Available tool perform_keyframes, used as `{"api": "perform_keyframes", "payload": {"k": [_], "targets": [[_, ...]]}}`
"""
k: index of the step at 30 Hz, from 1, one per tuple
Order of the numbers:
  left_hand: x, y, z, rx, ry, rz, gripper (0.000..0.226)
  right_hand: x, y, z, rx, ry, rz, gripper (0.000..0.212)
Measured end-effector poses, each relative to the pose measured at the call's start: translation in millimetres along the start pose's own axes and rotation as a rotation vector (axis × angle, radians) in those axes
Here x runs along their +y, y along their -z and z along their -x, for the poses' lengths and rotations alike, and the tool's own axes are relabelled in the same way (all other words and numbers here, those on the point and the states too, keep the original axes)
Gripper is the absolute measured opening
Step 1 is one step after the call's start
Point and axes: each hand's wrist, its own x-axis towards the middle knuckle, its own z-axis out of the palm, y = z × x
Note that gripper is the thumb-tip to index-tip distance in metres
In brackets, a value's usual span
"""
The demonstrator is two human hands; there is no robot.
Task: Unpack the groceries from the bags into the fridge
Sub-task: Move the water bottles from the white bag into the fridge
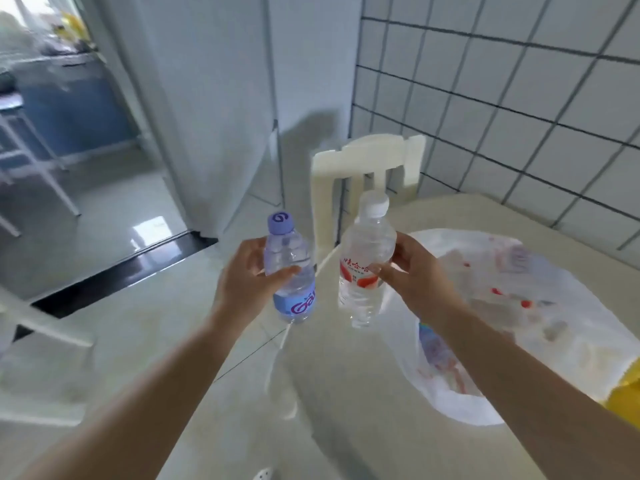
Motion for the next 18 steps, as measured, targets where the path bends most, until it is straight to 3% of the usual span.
{"api": "perform_keyframes", "payload": {"k": [4, 7, 11, 18], "targets": [[-30.1, 60.5, 17.0, 0.129, 0.062, -0.012, 0.052, -15.2, -61.2, 4.0, -0.168, 0.012, -0.007, 0.045], [-44.0, 107.2, 27.5, 0.204, 0.072, -0.046, 0.047, -27.8, -112.1, 6.3, -0.261, 0.072, 0.030, 0.043], [-61.6, 179.1, 32.7, 0.266, 0.057, -0.070, 0.039, -45.9, -186.9, 2.8, -0.312, 0.077, 0.019, 0.036], [-74.6, 318.6, 1.2, 0.250, 0.002, -0.159, 0.046, -101.0, -324.1, -19.3, -0.335, 0.172, 0.031, 0.038]]}}
